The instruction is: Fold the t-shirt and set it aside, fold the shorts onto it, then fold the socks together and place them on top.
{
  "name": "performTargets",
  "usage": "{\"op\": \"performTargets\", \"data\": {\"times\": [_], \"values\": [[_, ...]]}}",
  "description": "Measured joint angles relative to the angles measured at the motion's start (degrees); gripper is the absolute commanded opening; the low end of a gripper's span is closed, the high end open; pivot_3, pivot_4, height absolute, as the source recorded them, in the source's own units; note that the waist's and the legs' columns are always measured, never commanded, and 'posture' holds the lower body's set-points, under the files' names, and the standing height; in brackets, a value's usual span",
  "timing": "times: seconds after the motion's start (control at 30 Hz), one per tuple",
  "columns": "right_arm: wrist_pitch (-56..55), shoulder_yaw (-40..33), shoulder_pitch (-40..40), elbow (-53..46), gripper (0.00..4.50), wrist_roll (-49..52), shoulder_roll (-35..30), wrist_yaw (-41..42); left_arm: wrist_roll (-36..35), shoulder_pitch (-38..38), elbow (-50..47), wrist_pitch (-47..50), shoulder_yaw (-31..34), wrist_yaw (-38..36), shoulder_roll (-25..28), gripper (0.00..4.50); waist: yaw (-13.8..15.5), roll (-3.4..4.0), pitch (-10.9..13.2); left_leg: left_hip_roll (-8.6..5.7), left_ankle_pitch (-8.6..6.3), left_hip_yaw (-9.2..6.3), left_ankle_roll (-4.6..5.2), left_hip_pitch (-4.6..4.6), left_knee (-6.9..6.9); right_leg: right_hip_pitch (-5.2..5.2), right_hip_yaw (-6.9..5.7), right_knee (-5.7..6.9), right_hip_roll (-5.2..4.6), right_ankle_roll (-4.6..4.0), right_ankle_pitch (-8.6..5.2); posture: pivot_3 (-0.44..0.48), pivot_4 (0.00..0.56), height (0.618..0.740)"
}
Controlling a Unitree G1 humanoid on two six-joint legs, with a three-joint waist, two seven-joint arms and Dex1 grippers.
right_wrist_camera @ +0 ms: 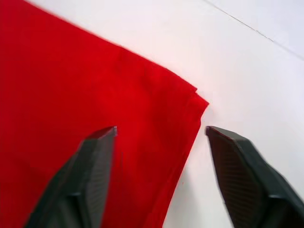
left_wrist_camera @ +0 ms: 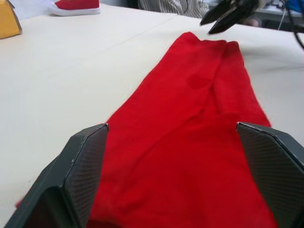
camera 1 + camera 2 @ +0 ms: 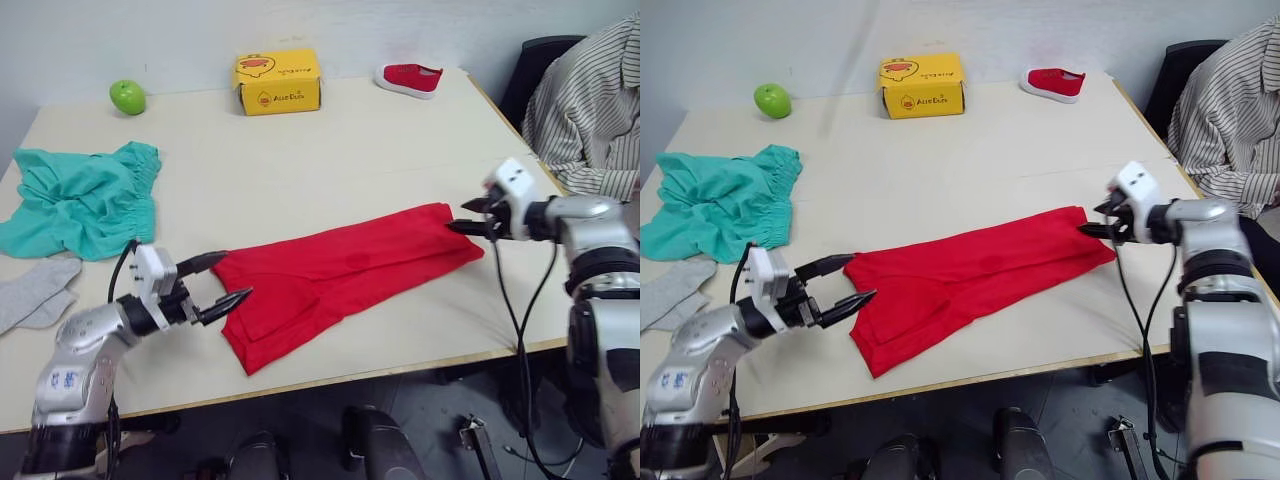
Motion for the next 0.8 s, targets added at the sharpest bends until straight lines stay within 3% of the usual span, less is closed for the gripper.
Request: {"op": "performTargets", "data": {"times": [0.03, 0.13, 0.33, 0.43, 0.6, 0.77, 0.8], "values": [[6.1, -0.4, 2.2, -4.6, 4.46, 1.7, -1.5, 2.5, 0.9, -2.7, 2.5, -0.1, -1.4, -1.2, 0.5, 4.50, 0.0, 0.00, 0.0, 0.00, 0.00, 0.00, 0.00, 0.00, -0.02, 0.00, -0.01, 0.00, -0.02, 0.01, 0.00, 0.000, 0.150, 0.740], [30.1, -3.1, 13.4, -24.5, 4.46, 9.0, -5.5, 6.4, 4.5, -11.8, 12.8, -1.1, -6.1, -6.4, 1.8, 4.50, 1.0, 0.00, 0.0, -0.02, -0.01, -0.14, -0.02, -0.19, 0.02, -0.11, -0.11, -0.03, -0.01, 0.00, 0.00, 0.000, 0.150, 0.740], [59.6, -12.3, 31.2, -55.0, 4.46, 20.5, -4.8, -1.4, 13.4, -30.9, 37.6, -6.2, -13.3, -11.9, 0.3, 4.50, 1.9, -0.01, 0.0, -0.14, -0.01, 0.04, 0.01, -0.76, 0.41, -0.82, -0.43, 0.37, 0.06, 0.04, 0.02, 0.000, 0.150, 0.740], [64.8, -15.6, 36.1, -63.0, 4.46, 22.7, 0.2, -8.7, 18.0, -39.1, 50.1, -10.7, -15.7, -13.0, -1.8, 4.50, 1.9, -0.07, 0.0, -0.11, -0.07, 0.04, 0.07, -0.85, 0.72, -0.85, -0.43, 0.44, 0.10, 0.09, 0.06, 0.000, 0.150, 0.740], [69.4, -18.7, 37.2, -69.4, 4.46, 24.6, 6.7, -18.4, 24.4, -45.9, 65.2, -14.8, -18.5, -13.2, -4.6, 4.50, 1.3, -0.26, -0.1, -0.09, -0.10, 0.06, 0.14, -0.88, 0.85, -0.87, -0.40, 0.50, 0.12, 0.11, 0.11, 0.000, 0.150, 0.740], [68.1, -17.8, 36.9, -71.7, 4.46, 26.0, 11.5, -23.0, 26.9, -48.6, 70.2, -16.5, -18.4, -14.6, -5.5, 4.50, 1.2, -0.35, -0.1, -0.09, -0.10, 0.06, 0.15, -0.86, 0.84, -0.86, -0.39, 0.53, 0.13, 0.10, 0.11, 0.000, 0.150, 0.740], [67.1, -17.4, 36.5, -71.4, 4.49, 25.9, 12.6, -24.1, 27.1, -48.7, 70.8, -16.7, -18.3, -14.7, -5.7, 4.31, 1.2, -0.39, -0.1, -0.09, -0.10, 0.08, 0.15, -0.84, 0.86, -0.86, -0.38, 0.55, 0.13, 0.10, 0.11, 0.000, 0.150, 0.740]]}}
